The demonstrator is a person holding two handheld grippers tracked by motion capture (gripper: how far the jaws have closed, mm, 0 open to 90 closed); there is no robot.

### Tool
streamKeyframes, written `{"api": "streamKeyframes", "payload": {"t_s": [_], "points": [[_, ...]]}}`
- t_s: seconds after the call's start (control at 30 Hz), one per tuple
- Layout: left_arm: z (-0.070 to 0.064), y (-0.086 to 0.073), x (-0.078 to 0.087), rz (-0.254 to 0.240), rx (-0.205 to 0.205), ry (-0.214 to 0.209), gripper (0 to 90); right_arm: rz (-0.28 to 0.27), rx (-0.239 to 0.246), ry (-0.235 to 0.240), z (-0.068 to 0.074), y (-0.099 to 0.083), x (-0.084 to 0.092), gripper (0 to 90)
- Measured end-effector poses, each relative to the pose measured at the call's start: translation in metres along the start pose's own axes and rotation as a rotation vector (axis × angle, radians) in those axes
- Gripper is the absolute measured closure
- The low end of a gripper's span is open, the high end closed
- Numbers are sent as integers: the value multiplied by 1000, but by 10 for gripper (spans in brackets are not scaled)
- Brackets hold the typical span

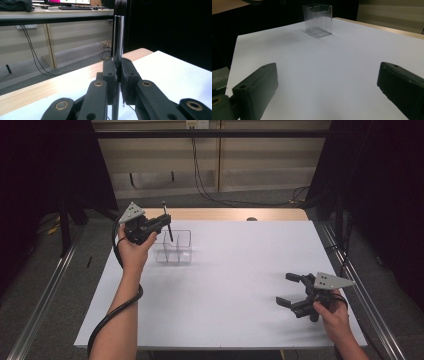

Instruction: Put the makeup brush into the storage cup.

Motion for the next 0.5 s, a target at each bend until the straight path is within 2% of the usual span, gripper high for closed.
{"api": "streamKeyframes", "payload": {"t_s": [0.5], "points": [[1, -5, -4, 3, 12, 10, 835, 4, 9, 3, 1, 0, 0, 32]]}}
Point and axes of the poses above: each handheld gripper's, and its own axes: x roughly backward along the jaws, y roughly out of its top, z roughly to its left, the point moved 3 cm from there along -x, roughly forward along the jaws, and after that the axes turned 12 degrees about z, right-handed, at the moved point
